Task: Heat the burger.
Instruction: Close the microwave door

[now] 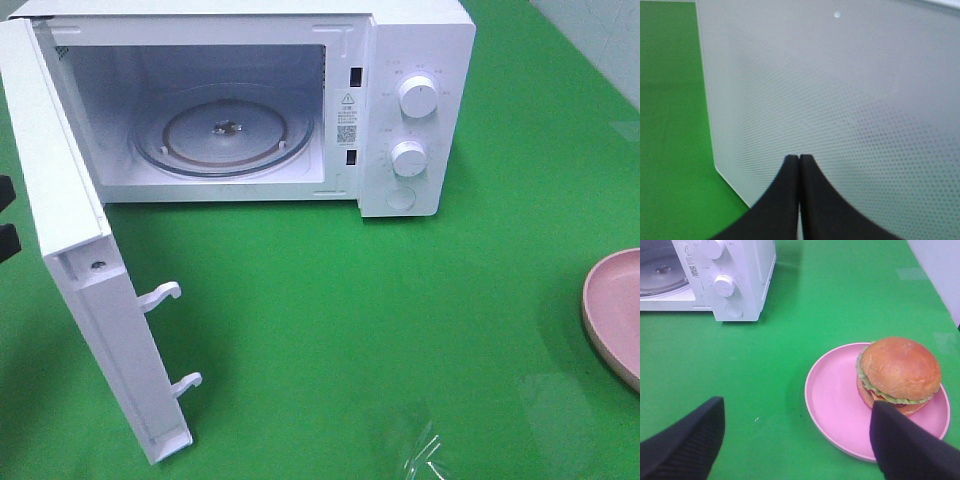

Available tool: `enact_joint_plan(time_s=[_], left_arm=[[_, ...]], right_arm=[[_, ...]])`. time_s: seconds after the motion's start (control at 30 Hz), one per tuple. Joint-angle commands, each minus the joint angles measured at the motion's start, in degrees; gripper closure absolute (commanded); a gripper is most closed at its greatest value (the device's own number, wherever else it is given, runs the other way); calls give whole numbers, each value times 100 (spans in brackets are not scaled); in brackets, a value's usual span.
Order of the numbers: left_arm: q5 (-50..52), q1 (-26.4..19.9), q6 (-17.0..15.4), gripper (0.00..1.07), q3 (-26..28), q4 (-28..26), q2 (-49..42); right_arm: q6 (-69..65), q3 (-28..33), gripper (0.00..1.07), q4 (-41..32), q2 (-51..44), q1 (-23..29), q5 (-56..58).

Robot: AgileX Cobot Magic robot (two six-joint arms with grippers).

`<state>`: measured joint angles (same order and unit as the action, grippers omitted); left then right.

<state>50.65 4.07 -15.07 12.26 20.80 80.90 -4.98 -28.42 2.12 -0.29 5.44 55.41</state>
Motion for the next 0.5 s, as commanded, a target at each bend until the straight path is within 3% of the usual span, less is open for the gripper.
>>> enact_joint_plan(time_s=[0.03, 0.5], left_arm=[[160, 269, 11, 107, 63, 29, 201], [160, 1232, 327, 107, 390, -458, 842]], right_arm=[[63, 0, 31, -11, -149, -23, -40], [63, 0, 31, -11, -149, -23, -40]])
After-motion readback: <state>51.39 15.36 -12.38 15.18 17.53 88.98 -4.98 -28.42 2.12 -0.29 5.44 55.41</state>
